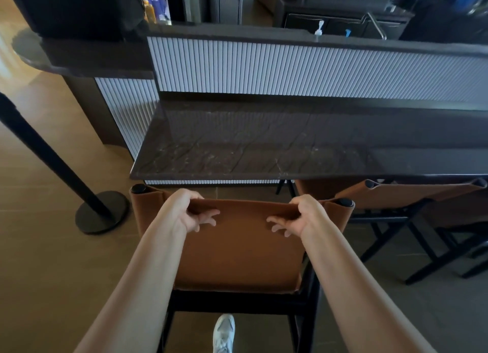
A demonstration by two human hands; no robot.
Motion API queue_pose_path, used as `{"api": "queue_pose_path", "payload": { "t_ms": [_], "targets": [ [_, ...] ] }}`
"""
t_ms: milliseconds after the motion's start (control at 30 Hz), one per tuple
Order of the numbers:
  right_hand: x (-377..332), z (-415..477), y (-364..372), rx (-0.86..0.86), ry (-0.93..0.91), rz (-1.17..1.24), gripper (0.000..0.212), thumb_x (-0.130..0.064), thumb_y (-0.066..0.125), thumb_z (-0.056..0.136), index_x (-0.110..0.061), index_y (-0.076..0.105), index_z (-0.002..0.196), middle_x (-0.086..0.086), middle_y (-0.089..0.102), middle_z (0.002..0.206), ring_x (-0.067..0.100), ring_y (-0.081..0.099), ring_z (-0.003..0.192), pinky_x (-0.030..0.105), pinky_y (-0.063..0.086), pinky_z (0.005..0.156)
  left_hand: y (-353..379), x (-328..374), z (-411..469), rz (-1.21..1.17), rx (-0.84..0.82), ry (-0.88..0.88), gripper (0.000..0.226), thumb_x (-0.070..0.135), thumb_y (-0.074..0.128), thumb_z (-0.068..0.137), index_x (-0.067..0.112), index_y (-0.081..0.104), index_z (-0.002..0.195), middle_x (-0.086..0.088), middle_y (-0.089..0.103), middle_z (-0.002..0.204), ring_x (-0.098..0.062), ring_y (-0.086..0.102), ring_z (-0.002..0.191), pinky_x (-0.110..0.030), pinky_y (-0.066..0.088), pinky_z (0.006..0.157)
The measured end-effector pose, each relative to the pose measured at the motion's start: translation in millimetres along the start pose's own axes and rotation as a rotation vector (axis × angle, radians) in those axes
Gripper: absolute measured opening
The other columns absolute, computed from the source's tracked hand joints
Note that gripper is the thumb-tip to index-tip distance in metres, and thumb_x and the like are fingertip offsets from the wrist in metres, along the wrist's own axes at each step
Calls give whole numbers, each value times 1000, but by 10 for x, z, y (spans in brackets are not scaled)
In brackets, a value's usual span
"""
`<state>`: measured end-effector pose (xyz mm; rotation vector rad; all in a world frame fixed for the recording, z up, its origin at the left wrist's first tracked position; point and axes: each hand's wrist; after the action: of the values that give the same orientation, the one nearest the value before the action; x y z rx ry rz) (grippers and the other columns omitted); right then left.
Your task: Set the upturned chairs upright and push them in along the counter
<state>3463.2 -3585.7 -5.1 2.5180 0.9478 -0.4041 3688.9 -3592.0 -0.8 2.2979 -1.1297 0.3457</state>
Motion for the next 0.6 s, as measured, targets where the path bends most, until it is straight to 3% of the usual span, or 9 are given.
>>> {"api": "queue_pose_path", "payload": {
  "t_ms": [100, 267, 400, 500, 567, 600],
  "targets": [
    [-194, 129, 222, 9, -11, -34, 61, 2, 39, 98, 3, 10, 152, 34, -15, 155, 56, 8, 143, 60, 45, 99, 215, 206, 126, -10, 27, 7, 65, -7, 40, 95, -4, 5, 150, -40, -13, 151, -57, 25, 136, -47, 47, 99],
    [-421, 391, 517, 1, -8, -72, 58, 0, 34, 99, 7, 7, 151, 35, -15, 155, 54, 5, 144, 60, 41, 102, 380, 477, 391, 30, 28, 15, 63, -7, 38, 94, 0, 11, 150, -42, -9, 150, -57, 27, 135, -51, 51, 86],
    [-542, 472, 728, -27, -53, -79, 53, -2, 34, 100, 11, 13, 147, 39, -7, 154, 53, 5, 144, 57, 41, 104, 461, 638, 553, 97, -9, 67, 48, -5, 38, 92, -2, 28, 139, -44, 18, 146, -57, 39, 128, -42, 55, 55],
    [-582, 571, 835, -49, -121, -91, 50, 0, 36, 99, 8, 20, 146, 43, 1, 151, 56, 13, 141, 57, 45, 101, 508, 714, 640, 78, -22, 108, 31, -7, 38, 92, 2, 35, 122, -39, 27, 143, -58, 41, 125, -45, 55, 63],
    [-591, 652, 866, -77, -182, -130, 49, 3, 38, 96, 6, 26, 143, 43, 17, 146, 60, 29, 132, 57, 49, 96, 513, 744, 694, 30, -22, 133, 18, -8, 38, 92, -4, 38, 110, -37, 32, 136, -61, 40, 123, -50, 56, 78],
    [-582, 686, 878, -94, -208, -150, 45, 5, 39, 94, 6, 30, 139, 42, 26, 140, 60, 38, 124, 56, 52, 92, 497, 751, 729, 5, -28, 140, 10, -9, 39, 91, -9, 41, 102, -37, 38, 126, -61, 42, 120, -49, 58, 76]
  ]
}}
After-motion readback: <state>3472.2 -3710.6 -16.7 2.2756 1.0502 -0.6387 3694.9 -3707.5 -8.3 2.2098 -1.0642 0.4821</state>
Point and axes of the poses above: each hand's wrist, its own z-axis towards the middle knuckle, its own y-axis out of the palm, x = y × z
